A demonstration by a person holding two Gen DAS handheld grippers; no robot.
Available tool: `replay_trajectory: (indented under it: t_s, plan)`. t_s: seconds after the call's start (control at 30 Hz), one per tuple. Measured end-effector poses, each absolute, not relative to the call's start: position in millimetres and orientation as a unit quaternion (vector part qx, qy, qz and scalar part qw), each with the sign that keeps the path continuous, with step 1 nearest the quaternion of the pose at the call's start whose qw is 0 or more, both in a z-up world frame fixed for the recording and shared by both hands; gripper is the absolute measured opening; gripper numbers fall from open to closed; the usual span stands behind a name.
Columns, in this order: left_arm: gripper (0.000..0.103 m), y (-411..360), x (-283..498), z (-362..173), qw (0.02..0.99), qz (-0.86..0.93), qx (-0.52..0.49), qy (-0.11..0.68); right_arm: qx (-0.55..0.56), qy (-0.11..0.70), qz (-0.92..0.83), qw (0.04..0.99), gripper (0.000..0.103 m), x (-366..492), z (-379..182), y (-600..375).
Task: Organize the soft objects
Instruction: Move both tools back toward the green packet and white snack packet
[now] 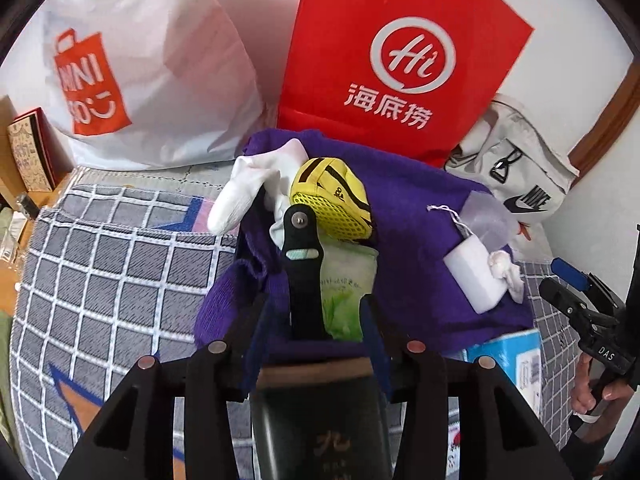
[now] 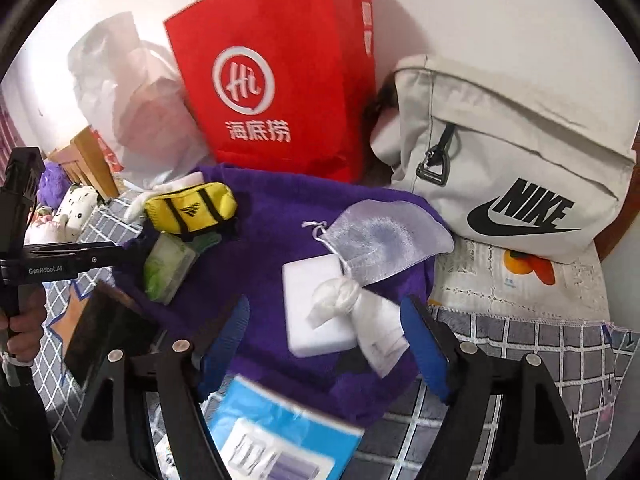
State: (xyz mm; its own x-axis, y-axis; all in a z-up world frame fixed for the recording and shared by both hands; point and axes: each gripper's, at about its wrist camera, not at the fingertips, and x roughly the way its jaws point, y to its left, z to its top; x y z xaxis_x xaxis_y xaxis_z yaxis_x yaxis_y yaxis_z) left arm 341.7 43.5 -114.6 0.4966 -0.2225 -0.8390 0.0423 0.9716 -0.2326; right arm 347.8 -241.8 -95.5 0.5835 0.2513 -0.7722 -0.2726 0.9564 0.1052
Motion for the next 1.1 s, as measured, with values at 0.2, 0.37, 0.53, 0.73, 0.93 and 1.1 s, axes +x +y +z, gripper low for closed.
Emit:
replay_trajectory:
  t_s: [0.2, 0.37, 0.53, 0.73, 0.93, 1.1]
  plan:
    - [0.044, 36, 309, -101, 0.866, -0.089, -0.085, 0.485, -0.002, 0.415, 0.152, 0.897, 0.078, 311, -75, -239]
    - [0.047, 26, 273, -92, 0.871, -0.104, -0.078, 0.473, 0.010, 0.401, 0.162, 0.901, 0.078, 265, -62, -239]
    - [0.047, 13, 239, -92, 0.873, -0.115, -0.067, 0.469, 0.015, 0.395, 0.172, 0.902, 0.078, 217, -63, -241]
    - [0.047, -1, 192, -100, 0.873, -0.132, -0.058, 0.465, 0.018, 0.401, 0.190, 0.896, 0.078, 163, -83, -243]
    - [0.047, -6, 169, -117, 0.871, -0.129, -0.059, 0.469, 0.013, 0.412, 0.225, 0.883, 0.077, 125, -108, -238]
    - [0.047, -10, 159, -131, 0.866, -0.125, -0.055, 0.481, -0.024, 0.413, 0.272, 0.869, 0.078, 112, -130, -217]
